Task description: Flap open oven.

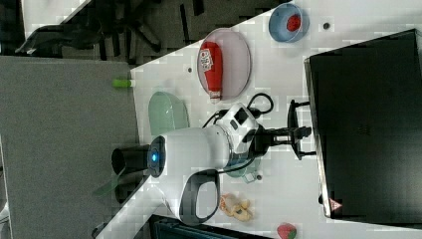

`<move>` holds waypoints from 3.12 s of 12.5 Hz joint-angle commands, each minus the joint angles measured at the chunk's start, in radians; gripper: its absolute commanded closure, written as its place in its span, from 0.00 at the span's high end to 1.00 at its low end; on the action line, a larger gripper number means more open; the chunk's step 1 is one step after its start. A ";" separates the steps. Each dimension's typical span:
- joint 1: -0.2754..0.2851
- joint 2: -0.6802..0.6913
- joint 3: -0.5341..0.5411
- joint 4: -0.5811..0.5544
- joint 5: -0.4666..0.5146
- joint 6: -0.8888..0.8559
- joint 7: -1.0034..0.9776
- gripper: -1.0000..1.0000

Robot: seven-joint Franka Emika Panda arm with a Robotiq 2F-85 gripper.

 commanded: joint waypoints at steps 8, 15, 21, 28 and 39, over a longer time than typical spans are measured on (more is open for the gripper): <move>0.137 0.059 0.144 -0.027 -0.468 -0.118 0.622 0.17; 0.209 0.202 0.228 -0.003 -0.667 -0.212 0.987 0.17; 0.277 0.385 0.233 0.070 -0.733 -0.220 1.058 0.17; 0.279 0.436 0.229 0.105 -0.721 -0.158 1.092 0.17; 0.263 -0.157 0.205 0.205 0.161 -0.488 1.092 0.17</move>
